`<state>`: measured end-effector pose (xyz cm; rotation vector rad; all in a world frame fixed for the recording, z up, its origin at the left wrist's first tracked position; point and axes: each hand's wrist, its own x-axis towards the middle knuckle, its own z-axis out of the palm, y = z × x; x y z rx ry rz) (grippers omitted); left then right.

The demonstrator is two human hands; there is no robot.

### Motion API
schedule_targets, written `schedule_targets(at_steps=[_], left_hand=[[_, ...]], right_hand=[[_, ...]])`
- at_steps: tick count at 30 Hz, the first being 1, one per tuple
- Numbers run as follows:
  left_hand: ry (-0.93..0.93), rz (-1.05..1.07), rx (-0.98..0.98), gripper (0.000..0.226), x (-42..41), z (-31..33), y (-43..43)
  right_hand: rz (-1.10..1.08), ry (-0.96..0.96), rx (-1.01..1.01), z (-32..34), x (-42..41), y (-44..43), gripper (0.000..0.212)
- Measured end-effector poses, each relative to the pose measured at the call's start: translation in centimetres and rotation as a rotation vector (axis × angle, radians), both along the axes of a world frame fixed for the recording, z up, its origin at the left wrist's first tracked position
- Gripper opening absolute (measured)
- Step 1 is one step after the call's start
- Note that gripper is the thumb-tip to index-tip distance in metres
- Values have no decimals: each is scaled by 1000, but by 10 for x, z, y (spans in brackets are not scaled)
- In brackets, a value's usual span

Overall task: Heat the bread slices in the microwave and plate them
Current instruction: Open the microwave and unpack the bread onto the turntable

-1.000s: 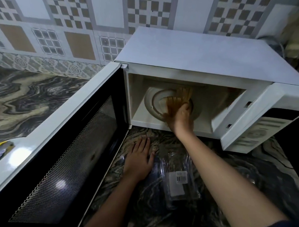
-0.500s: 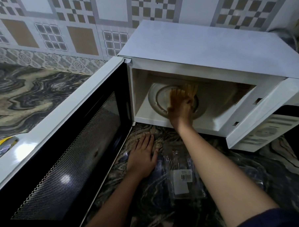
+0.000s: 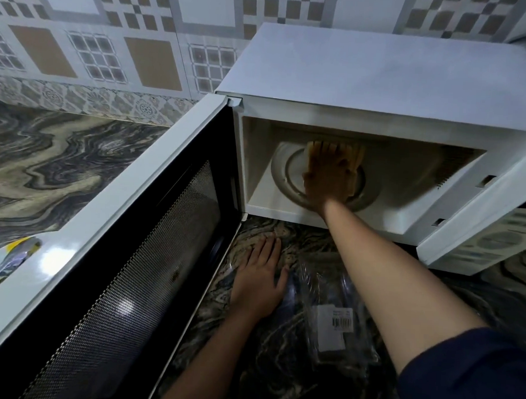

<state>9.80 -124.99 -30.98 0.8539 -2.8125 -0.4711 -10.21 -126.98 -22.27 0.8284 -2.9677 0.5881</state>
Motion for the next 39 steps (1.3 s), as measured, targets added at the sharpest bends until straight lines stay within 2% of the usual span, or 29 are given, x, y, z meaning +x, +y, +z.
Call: schedule_targets(at_steps=[2,4,7,11,13,17,22,25,29,32,34,39], left_hand=[[9,3,3,69,0,0,0],[12,4,3,69,0,0,0],[-12,3,-4,71,0,0,0],[-10,-6,18,63,1,-1,-1],[3,-15,40,58,5,0,-1],[30,-24,18,59,22,-1,9],[31,13,15,53,58,-2,38],[75,58,38,51,73,1,55],[161,133,287,36,80,15,75],[277,249,791,26,77,32,90],[287,285,1001,30,72,35,99],[317,344,1068,28,66,14,110]], right_hand=[[29,31,51,1,0,2,70],[20,14,21,2,0,2,71],[-114,-49,-140,9,5,6,74],[30,41,-174,26,16,27,50],[-7,-39,-232,34,26,44,41],[-19,-147,-340,47,53,87,51],[-8,-163,-427,47,86,149,25],[-22,-236,-317,37,108,181,35],[-13,-294,-185,19,136,208,33],[9,-287,-126,9,156,221,27],[14,-300,-121,4,169,226,31],[-70,-386,-149,-9,187,229,36]])
